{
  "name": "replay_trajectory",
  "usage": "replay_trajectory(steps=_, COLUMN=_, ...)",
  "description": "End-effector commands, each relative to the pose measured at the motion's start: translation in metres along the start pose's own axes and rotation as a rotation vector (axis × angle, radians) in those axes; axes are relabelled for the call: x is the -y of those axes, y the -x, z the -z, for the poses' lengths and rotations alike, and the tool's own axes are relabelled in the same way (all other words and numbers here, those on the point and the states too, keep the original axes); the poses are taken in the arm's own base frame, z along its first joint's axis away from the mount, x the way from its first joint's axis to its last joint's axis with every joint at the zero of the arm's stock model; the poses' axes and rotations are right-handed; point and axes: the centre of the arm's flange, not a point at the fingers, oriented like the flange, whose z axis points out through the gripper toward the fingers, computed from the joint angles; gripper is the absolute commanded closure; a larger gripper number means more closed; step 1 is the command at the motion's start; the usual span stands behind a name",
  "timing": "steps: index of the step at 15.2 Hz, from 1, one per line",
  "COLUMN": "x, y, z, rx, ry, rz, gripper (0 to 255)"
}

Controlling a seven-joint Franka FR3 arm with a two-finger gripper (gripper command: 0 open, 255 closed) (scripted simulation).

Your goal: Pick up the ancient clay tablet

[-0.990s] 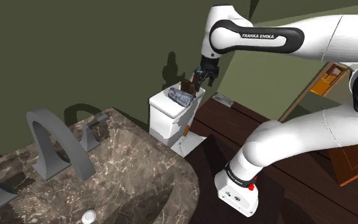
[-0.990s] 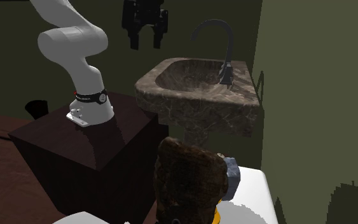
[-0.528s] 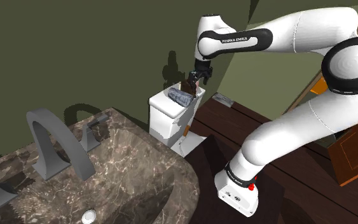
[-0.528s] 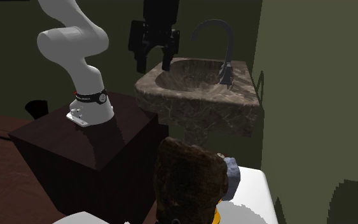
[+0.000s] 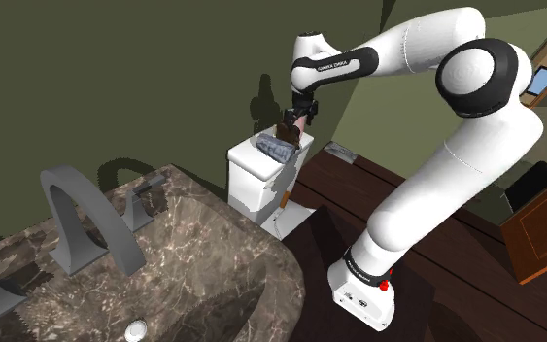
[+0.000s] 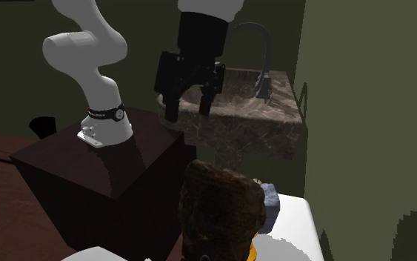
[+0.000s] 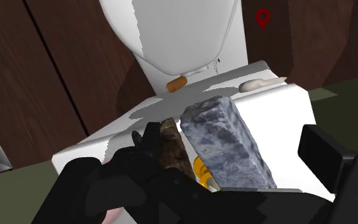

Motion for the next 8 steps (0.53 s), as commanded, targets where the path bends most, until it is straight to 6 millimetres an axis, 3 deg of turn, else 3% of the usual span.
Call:
replay_trajectory(steps=1, x=-0.012, y=-0.018, z=-0.012, rx=-0.005, ry=0.018, rz=-0.011, gripper=0)
replay_trajectory(steps=6, x=-0.039, y=-0.063, z=-0.038, rx=-0.013, ry=0.060, rz=-0.039, gripper=0)
replay_trajectory(steps=8, x=-0.037, y=-0.063, z=-0.048, rx=-0.013, ry=0.060, rz=-0.039, gripper=0)
